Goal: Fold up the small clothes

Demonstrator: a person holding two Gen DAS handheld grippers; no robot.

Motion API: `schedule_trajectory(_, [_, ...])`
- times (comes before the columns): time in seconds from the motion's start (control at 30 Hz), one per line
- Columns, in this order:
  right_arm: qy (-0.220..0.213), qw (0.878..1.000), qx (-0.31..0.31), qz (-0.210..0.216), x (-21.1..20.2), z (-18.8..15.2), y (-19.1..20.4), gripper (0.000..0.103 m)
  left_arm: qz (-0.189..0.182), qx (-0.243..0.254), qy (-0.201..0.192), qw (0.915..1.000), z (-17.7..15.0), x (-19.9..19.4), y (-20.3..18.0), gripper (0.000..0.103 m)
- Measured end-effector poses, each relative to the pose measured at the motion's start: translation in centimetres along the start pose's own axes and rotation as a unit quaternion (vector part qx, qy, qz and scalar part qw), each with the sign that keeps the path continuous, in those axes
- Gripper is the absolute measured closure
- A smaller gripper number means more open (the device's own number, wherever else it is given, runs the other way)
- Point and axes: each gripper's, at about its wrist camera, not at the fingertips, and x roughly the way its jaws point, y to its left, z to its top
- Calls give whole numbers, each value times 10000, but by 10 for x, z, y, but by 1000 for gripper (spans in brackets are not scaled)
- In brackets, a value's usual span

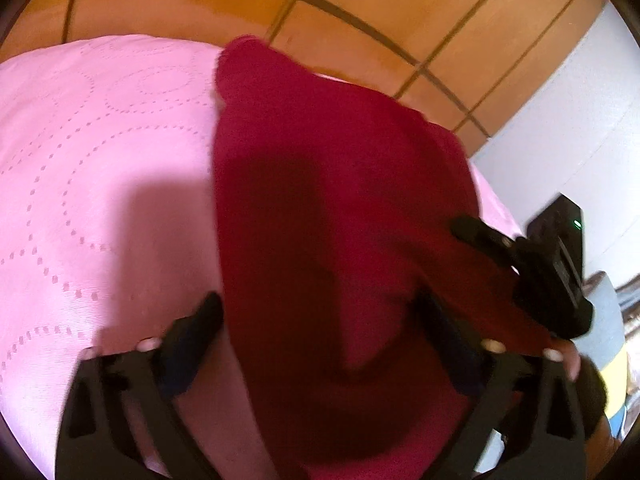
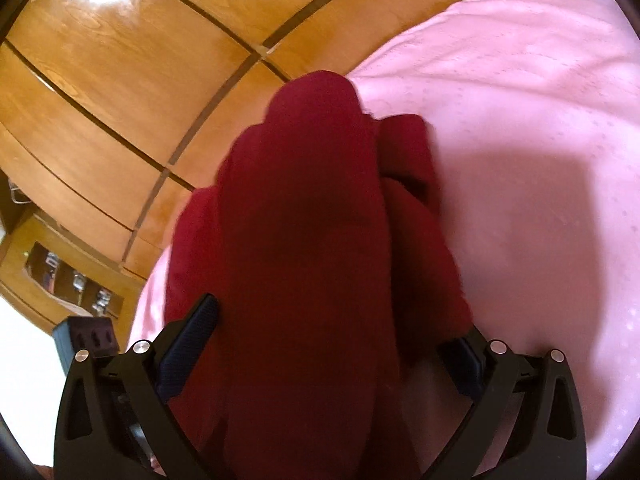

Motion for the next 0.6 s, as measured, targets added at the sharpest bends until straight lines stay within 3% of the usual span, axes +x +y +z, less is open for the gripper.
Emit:
schedule_trajectory(0.1, [-128,9993,-2,340,-1,-8,12,9,97,144,-105,9998,-3,-7,-2,31])
schedule_trajectory(0.27, [-340,9982,-435,226,-12,-22,37,10,28,26,-329,9995,-7,-24,4,44])
schedule_trajectory(0.4, [-441,9961,-727,240,-15,-25,59,10,280,368,-566,9973,-9,-41,-3,46])
schedule_trajectory(0.6, [-368,9907,-1264,352,-2,-27,101,10,536,354,-1082,9921,-1,-75,12,47])
